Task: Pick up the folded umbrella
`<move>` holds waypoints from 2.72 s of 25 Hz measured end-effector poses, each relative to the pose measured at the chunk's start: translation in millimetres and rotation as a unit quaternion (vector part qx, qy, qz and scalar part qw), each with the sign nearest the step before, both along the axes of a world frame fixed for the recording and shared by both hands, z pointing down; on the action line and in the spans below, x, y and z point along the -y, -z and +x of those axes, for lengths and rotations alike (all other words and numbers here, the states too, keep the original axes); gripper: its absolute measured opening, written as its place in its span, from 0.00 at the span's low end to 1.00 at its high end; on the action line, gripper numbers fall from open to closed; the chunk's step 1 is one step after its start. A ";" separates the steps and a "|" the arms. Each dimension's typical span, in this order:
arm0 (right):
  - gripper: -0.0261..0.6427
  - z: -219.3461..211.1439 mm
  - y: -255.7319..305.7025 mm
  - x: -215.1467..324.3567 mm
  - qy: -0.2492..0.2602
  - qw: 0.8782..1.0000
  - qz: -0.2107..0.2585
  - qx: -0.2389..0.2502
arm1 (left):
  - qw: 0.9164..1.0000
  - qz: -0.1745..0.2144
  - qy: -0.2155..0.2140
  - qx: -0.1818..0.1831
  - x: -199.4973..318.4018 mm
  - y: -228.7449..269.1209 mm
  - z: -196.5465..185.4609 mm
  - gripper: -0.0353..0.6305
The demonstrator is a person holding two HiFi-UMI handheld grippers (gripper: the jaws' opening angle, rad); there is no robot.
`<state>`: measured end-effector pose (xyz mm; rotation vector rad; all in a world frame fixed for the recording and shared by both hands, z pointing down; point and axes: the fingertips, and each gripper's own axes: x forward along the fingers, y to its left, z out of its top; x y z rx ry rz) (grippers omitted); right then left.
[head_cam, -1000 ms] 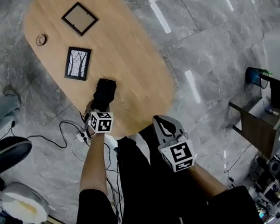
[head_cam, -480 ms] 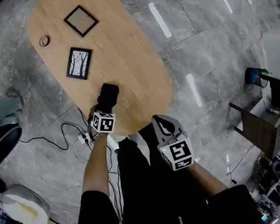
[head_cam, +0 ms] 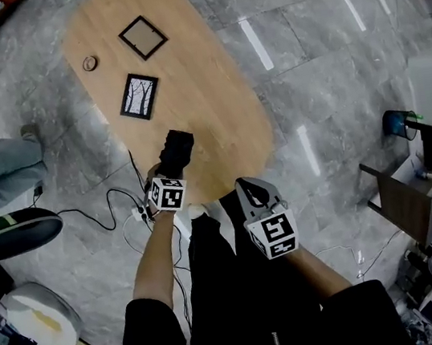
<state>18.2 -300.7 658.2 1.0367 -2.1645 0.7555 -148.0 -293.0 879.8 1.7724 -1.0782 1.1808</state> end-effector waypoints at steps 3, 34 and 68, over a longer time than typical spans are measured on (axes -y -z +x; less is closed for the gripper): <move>0.06 -10.2 11.7 -1.6 0.009 1.000 0.009 0.004 | 1.000 0.020 0.003 -0.008 2.6 22.8 -0.5 0.39; 0.05 -52.6 148.9 -62.1 -0.032 0.992 0.103 0.062 | 0.972 0.205 0.022 -0.116 -66.1 292.6 19.7 0.39; 0.05 -84.2 178.6 -163.2 -0.029 0.986 0.148 0.077 | 0.941 0.301 0.060 -0.143 -163.1 364.5 -19.3 0.39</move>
